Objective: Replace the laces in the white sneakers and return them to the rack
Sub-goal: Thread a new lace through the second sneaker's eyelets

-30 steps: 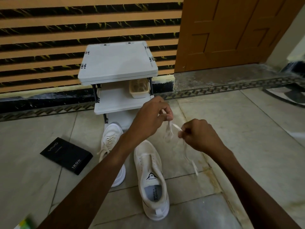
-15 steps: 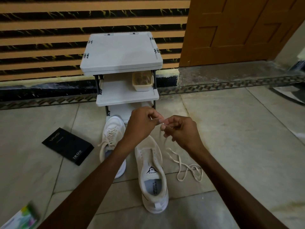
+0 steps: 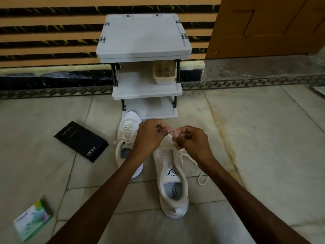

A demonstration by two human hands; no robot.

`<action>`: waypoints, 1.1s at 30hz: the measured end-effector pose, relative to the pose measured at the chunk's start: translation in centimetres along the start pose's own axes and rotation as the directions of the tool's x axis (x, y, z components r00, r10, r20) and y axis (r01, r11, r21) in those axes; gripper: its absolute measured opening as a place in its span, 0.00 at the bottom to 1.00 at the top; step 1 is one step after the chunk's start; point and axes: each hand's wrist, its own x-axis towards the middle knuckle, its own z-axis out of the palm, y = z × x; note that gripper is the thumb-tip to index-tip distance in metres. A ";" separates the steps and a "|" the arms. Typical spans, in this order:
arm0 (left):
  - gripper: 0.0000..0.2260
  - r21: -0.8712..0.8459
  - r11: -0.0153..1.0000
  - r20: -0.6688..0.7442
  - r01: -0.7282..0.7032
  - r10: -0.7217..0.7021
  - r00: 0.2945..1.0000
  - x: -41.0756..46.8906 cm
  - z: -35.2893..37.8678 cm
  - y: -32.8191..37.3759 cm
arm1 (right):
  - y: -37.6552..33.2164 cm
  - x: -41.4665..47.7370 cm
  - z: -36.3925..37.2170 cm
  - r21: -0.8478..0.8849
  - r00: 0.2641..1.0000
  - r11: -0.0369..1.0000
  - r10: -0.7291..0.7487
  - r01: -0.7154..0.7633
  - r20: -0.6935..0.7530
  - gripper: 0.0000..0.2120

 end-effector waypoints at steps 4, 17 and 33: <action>0.08 0.000 1.000 0.007 0.006 -0.006 1.000 -0.2 0.1 -0.4 | 0.3 0.1 0.2 0.079 0.997 0.995 0.050 -0.054 0.051 0.04; 0.12 0.357 0.888 0.251 0.288 -0.389 0.886 -2.6 0.4 -2.9 | 3.7 1.2 1.9 -0.640 0.941 0.726 -0.029 0.252 0.338 0.05; 0.06 0.067 0.894 0.190 0.443 -0.447 0.874 -2.9 0.6 -4.3 | 4.6 2.0 2.8 -0.633 0.909 0.694 -0.074 0.342 0.411 0.06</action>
